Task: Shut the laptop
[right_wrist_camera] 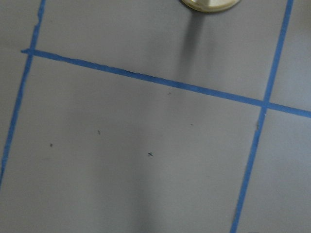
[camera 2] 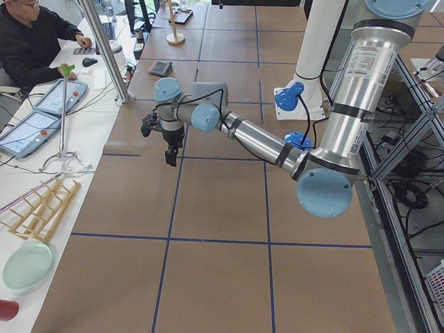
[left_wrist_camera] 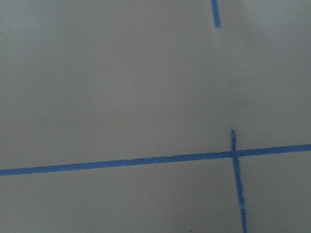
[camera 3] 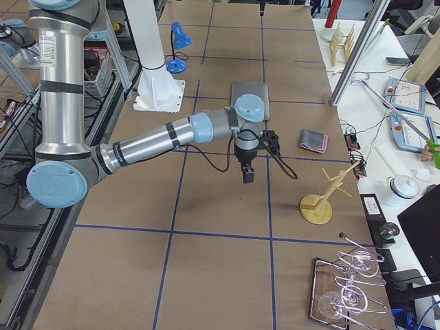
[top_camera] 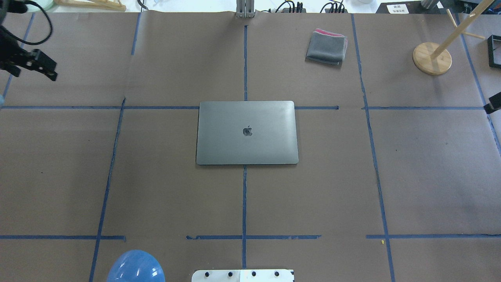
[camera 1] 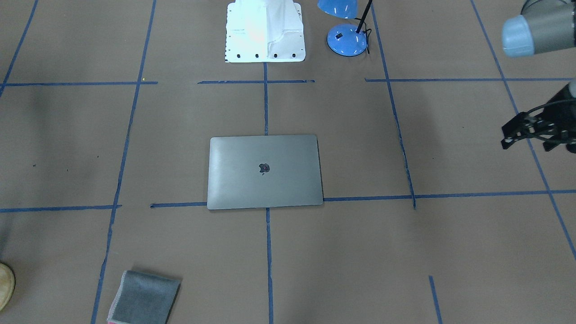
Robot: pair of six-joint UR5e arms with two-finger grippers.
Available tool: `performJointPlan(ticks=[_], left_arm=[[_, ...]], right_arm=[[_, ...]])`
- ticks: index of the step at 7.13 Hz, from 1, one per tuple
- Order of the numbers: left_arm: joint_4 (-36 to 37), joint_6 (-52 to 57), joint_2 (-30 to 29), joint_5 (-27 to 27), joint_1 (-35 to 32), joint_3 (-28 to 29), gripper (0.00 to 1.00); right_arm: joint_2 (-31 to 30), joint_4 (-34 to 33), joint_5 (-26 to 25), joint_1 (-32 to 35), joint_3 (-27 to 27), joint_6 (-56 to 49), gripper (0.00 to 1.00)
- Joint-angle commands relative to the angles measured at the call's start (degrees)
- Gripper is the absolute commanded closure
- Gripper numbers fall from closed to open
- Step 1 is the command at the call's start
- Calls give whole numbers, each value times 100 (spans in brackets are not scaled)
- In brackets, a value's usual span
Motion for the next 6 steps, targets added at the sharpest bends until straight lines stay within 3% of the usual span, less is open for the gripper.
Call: performJointPlan(ticks=[1,3,6], left_arm=[[25,1221,605,-205,-713,350,0],[-54,1713,730,-205,-1144,904,0],[-46,1997,933,-223,-1285,1037,0]], right_arm=[[-84,6,194,618,-681,-828,1],[30,6,238,628,-649,-732,1],[-162,-3,221,785,-1070,-802,1]])
